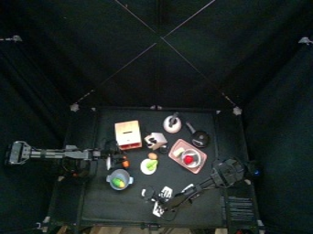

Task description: Grab starfruit

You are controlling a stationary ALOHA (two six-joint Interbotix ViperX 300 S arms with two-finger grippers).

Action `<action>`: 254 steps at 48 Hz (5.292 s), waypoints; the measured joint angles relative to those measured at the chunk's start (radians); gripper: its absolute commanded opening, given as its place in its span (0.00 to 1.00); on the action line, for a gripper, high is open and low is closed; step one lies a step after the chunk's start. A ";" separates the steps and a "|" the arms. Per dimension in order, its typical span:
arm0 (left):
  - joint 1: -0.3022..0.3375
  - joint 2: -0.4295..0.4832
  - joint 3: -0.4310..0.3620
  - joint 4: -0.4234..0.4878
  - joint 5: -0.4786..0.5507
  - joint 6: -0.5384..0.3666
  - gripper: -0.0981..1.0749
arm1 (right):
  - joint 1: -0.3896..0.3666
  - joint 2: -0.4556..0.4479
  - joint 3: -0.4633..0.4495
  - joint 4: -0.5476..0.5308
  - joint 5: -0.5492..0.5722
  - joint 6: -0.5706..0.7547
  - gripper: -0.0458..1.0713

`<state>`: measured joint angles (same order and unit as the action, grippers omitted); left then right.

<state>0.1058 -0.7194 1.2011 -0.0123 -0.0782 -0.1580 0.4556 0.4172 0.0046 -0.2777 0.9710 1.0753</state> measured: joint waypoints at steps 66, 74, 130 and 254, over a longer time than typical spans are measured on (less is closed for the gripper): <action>-0.121 0.057 -0.091 0.009 0.020 0.002 0.74 | -0.124 -0.483 0.469 -0.463 -0.147 0.377 0.92; -0.129 0.155 -0.155 0.002 0.029 0.000 0.74 | -0.152 -0.571 0.601 -0.592 -0.230 0.500 0.92; -0.150 0.739 -0.683 -0.003 0.540 -0.087 0.75 | -0.095 -0.916 0.951 -0.761 -0.241 0.640 0.92; -0.250 1.028 -0.873 0.649 0.836 -0.891 0.74 | -0.084 -0.920 0.997 -0.721 -0.222 0.640 0.92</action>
<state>-0.1442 0.3083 0.3283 0.6366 0.7578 -1.0492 0.3712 -0.5031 1.0017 -0.9986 0.7486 1.7150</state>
